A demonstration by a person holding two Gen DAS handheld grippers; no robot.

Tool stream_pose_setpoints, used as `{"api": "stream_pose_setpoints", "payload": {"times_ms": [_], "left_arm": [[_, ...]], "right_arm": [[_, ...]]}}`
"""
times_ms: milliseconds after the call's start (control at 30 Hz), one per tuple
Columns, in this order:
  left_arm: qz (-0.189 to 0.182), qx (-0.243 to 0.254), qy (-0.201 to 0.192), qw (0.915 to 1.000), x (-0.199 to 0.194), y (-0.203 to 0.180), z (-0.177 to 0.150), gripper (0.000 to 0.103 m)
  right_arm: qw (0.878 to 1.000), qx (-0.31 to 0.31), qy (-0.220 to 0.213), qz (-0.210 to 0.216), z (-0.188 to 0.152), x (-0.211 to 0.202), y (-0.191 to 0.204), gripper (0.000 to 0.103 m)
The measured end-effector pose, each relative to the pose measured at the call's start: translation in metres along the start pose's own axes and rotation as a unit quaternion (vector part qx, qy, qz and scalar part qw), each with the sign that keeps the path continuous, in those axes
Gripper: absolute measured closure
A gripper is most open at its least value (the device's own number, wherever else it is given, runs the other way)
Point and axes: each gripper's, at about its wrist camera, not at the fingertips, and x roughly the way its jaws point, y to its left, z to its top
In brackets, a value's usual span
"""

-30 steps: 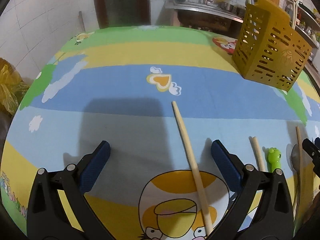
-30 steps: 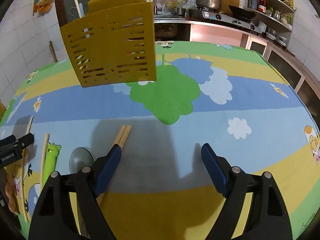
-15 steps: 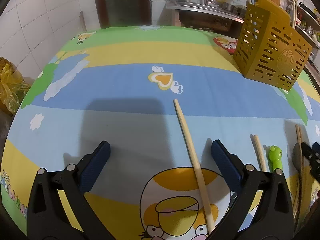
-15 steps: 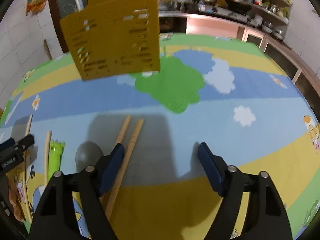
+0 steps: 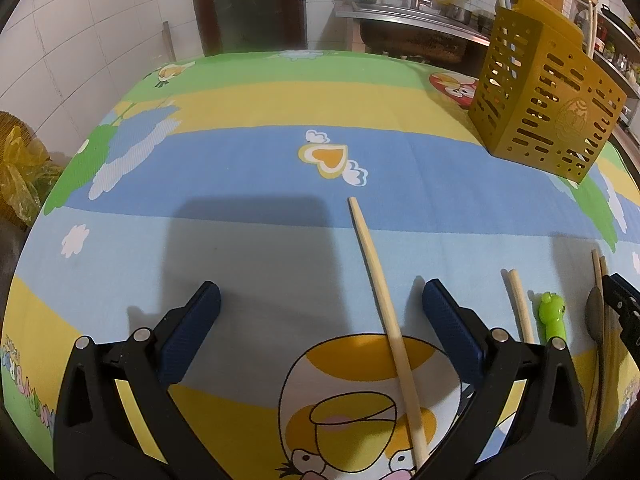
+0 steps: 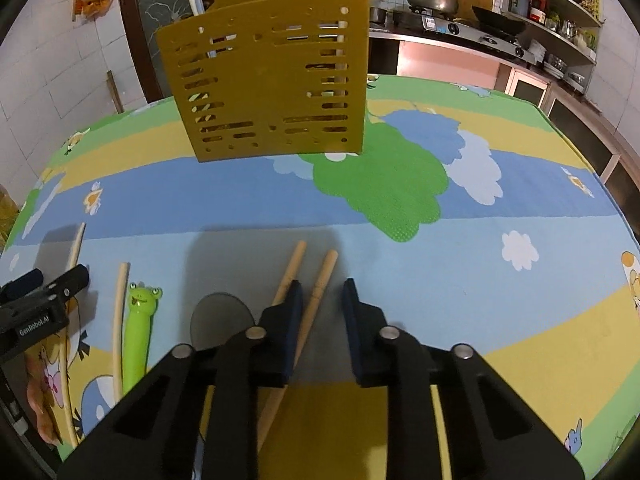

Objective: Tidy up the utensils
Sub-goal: 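Grasp a wooden chopstick with the left tool while the right tool grasps another chopstick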

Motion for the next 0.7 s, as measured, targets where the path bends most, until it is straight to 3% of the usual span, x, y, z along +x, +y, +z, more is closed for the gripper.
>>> {"api": "stream_pose_setpoints", "payload": {"times_ms": [67,433,533,700], "left_arm": [[-0.002,-0.002,0.002,1.0,-0.001,-0.001,0.002,0.011],[-0.023,0.032,0.024,0.9989,-0.005,-0.021,0.014,0.086],[-0.028,0.021,0.026,0.9991,-0.002,-0.019,0.019,0.095],[-0.044,-0.001,0.022,0.9988,-0.004,-0.015,0.02,0.098]], "right_arm": [[1.0,0.005,0.004,0.003,0.003,0.002,0.001,0.087],[1.0,0.025,0.009,0.012,0.02,0.012,0.002,0.094],[0.999,0.033,0.006,0.023,0.024,0.013,-0.002,0.095],[0.998,0.038,-0.026,0.038,0.031,-0.002,-0.009,0.096]]}}
